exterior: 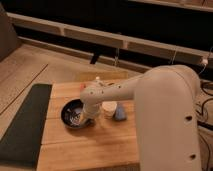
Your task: Pick up the ceramic bowl
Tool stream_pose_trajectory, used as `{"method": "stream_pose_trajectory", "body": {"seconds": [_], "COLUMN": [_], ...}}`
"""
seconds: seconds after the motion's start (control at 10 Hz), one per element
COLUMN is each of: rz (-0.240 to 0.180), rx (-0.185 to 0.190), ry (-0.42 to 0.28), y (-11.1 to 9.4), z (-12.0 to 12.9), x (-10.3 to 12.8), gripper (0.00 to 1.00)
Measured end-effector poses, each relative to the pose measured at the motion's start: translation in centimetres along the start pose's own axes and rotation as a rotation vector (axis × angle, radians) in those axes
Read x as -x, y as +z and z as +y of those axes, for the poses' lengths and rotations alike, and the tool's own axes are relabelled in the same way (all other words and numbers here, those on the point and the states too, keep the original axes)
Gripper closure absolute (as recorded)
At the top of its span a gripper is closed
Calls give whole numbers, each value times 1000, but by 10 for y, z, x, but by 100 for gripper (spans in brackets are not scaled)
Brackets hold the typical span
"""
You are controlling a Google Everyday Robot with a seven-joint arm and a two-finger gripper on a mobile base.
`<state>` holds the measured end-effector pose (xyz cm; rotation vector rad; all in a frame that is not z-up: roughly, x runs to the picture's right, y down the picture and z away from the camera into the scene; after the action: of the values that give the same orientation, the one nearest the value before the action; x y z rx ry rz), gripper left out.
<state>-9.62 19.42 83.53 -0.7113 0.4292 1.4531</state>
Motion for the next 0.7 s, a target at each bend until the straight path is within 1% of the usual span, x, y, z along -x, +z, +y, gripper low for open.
{"method": "stream_pose_trajectory", "body": {"seconds": [0.1, 0.2, 0.3, 0.5, 0.6, 0.7], "rz": [-7, -12, -19, -29, -47, -82], "rx": [2, 2, 7, 14, 9, 3], "ry": [-11, -12, -11, 7, 25, 47], "y": [3, 3, 3, 1, -4, -16], "z": [1, 0, 0, -1, -5, -8], "x": [3, 5, 8, 10, 14, 22], "gripper": [64, 71, 83, 98, 100, 100]}}
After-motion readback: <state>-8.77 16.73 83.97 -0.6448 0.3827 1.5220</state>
